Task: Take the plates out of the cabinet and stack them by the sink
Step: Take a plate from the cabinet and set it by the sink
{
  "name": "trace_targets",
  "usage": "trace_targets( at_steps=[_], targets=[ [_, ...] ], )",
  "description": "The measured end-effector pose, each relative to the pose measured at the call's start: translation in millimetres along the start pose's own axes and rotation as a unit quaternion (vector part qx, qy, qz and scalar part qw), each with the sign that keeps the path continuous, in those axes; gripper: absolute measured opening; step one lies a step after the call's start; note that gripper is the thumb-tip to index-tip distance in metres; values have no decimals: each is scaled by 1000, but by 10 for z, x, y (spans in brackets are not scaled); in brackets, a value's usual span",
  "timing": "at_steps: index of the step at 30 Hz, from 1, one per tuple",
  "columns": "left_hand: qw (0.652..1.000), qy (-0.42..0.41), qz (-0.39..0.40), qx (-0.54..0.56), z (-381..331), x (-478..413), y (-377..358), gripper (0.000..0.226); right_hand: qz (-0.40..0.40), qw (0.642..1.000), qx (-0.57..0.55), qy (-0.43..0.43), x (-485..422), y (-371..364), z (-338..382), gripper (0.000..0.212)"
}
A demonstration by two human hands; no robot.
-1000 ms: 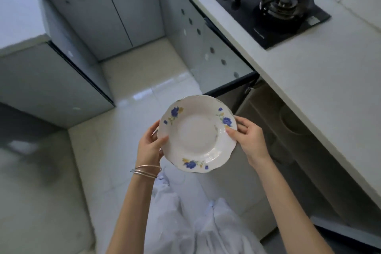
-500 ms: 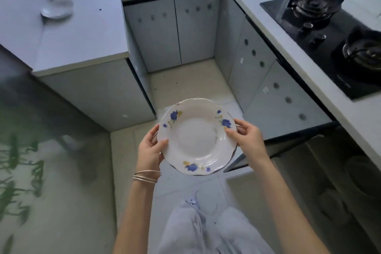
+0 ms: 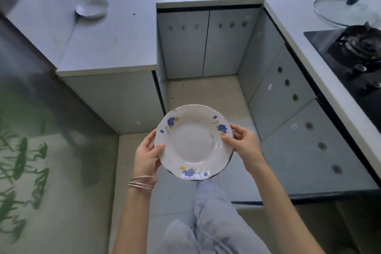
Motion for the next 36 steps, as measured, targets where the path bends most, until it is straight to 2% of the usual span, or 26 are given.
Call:
trace_targets(
  at_steps=[11, 19, 26, 36],
  targets=[
    [998, -43, -25, 27, -714, -1157, -659, 49, 47, 997, 45, 42, -1543, -123, 832, 37],
    [994, -95, -45, -15, -1036, -1785, -891, 57, 61, 995, 66, 51, -2362, -223, 1066, 42],
    [994, -85, -71, -14, -1335, -2485, -918, 56, 77, 993, 72, 57, -3105, -554, 1344, 38],
    [988, -118, -101, -23, -2208, -3515, -942, 54, 114, 982, 102, 114, -4162, -1254, 2094, 44]
  ],
)
Point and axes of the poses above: each hand's wrist, its own x-axis away from the middle knuckle, its own y-axis out of the back of the hand, z = x × y, the point moved 7 cm from there along -x, towards the middle knuckle, and after that the axes turned 1 degree about x, right-handed, at the moved point
